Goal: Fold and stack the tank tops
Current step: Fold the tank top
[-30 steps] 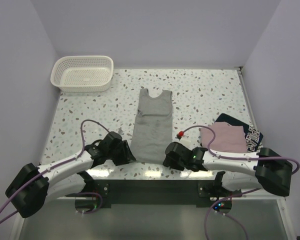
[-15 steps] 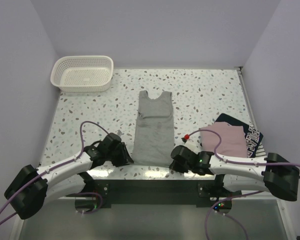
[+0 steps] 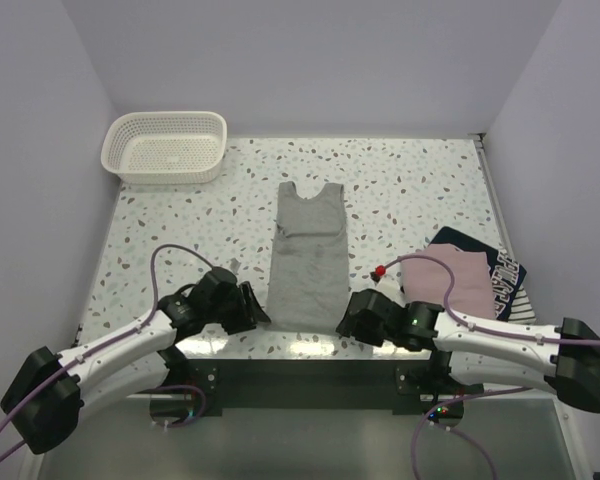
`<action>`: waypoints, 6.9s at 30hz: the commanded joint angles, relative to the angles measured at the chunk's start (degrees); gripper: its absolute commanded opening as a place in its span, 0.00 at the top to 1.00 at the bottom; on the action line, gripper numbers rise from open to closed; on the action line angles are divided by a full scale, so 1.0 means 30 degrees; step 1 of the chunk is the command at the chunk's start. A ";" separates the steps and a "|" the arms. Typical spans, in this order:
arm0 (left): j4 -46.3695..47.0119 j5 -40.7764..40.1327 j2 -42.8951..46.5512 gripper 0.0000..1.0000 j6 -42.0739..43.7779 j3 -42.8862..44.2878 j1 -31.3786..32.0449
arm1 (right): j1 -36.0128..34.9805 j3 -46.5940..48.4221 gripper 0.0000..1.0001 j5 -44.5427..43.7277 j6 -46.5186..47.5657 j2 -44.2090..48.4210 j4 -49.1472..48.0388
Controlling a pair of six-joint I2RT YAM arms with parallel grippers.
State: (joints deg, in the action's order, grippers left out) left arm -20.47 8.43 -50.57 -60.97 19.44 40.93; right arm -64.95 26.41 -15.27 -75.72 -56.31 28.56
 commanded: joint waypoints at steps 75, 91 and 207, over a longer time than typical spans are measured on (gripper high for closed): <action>-0.4978 -0.3744 0.1002 1.00 -0.3344 0.1075 0.5836 | -0.5971 0.3234 1.00 -0.2906 0.0106 -0.2968 0.3515; -0.4928 -0.7907 -0.1365 1.00 -0.0218 0.9421 0.4936 | -0.2702 0.8158 0.98 -0.6543 0.2413 -0.1152 0.7569; -0.2229 -0.2955 -0.1924 0.48 0.7843 0.9282 0.1622 | 0.9081 0.3237 0.34 -0.1679 -0.0657 -0.8678 -0.7438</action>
State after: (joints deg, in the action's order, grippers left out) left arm -27.55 -1.39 -57.60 -39.35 47.86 46.35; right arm -37.30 36.29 -17.45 -74.85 -80.36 10.57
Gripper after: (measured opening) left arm 0.518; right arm 0.675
